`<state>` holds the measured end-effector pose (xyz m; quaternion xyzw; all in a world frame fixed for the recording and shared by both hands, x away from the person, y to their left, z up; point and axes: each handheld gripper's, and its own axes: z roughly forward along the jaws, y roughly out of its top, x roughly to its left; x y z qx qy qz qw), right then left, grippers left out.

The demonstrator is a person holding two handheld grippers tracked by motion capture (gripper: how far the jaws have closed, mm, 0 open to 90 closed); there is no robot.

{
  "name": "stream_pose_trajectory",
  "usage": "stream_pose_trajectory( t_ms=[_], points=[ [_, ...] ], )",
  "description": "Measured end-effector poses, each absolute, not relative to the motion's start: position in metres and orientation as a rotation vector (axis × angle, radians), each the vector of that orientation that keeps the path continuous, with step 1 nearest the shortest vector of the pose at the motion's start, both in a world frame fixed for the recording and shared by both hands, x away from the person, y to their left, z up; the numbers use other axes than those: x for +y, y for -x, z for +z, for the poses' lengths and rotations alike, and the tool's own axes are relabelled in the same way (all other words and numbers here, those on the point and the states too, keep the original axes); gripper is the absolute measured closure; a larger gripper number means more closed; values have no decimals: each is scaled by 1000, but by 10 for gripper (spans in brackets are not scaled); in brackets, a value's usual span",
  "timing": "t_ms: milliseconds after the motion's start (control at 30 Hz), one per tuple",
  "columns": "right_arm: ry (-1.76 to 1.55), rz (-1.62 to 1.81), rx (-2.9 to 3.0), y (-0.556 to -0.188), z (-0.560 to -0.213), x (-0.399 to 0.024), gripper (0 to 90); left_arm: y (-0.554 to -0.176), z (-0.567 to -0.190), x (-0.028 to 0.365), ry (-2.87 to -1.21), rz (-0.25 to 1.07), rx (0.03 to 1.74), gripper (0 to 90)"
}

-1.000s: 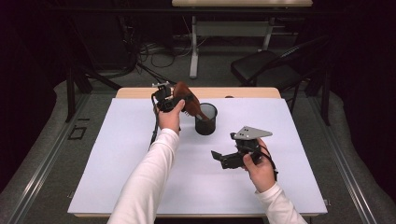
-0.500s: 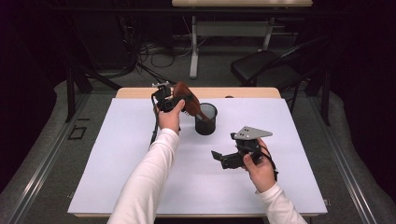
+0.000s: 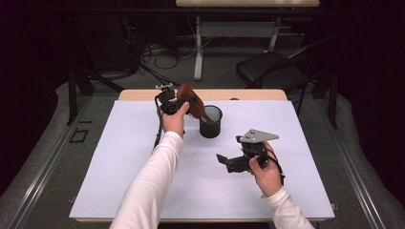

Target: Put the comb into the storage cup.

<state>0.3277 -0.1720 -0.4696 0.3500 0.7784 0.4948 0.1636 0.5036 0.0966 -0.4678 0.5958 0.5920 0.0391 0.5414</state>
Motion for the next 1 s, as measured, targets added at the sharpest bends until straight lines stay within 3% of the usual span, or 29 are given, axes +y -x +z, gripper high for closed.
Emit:
stream_pose_trajectory(
  t_ms=[367,833,1000],
  points=[
    [-997,1409,2219,-328,-470,-172,16,-504,-468,98,-1390,69,1410,366],
    [-996,1408,2220,-327,-470,-172,17,-503,-466,99,-1356,100,1421,165],
    [-997,1404,2221,-328,-471,-173,16,-502,-464,101,-1357,125,1444,155]
  ],
)
